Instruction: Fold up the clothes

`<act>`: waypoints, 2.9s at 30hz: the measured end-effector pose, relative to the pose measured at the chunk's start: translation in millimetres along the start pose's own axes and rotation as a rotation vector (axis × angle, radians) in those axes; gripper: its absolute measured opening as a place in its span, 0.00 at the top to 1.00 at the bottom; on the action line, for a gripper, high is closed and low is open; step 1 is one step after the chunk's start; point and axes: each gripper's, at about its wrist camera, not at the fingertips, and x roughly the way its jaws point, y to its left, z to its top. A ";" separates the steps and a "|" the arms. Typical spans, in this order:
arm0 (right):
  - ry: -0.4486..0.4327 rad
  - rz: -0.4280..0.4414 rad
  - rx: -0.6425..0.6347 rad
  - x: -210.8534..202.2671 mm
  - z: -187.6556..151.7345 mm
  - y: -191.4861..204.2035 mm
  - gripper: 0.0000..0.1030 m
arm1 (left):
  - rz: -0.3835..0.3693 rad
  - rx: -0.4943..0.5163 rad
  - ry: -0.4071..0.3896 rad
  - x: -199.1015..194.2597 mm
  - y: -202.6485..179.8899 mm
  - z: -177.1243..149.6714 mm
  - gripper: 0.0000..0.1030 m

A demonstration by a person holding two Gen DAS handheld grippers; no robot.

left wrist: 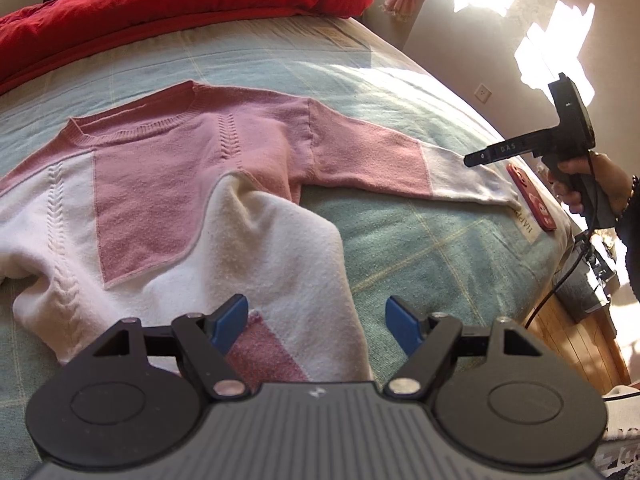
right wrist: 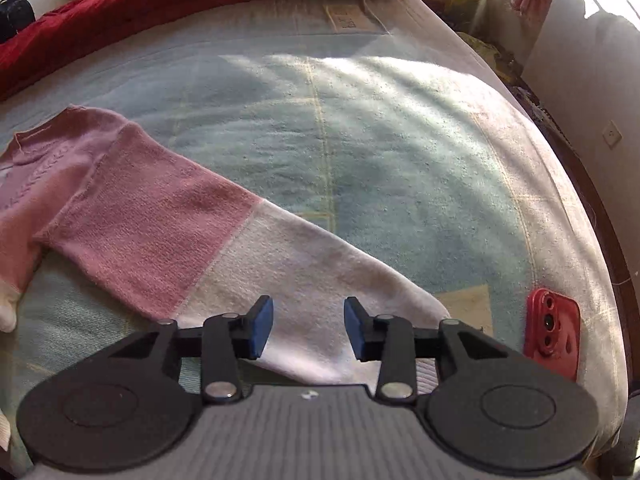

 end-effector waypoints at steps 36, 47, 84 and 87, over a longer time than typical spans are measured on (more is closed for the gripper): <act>0.008 0.229 -0.107 14.7 46.7 170.5 0.48 | 0.150 -0.235 -0.061 -45.1 114.7 -45.1 0.26; 0.052 0.361 -0.452 -77.6 -70.9 251.0 0.44 | 0.107 -0.108 0.029 -50.1 73.3 -96.6 0.26; -0.133 0.180 -0.991 -53.1 -65.7 355.4 0.89 | 0.107 -0.139 0.086 -37.4 89.2 -119.8 0.26; -0.124 0.203 -0.834 -40.2 -27.9 336.9 0.89 | 0.101 -0.141 0.086 -35.3 89.5 -117.7 0.26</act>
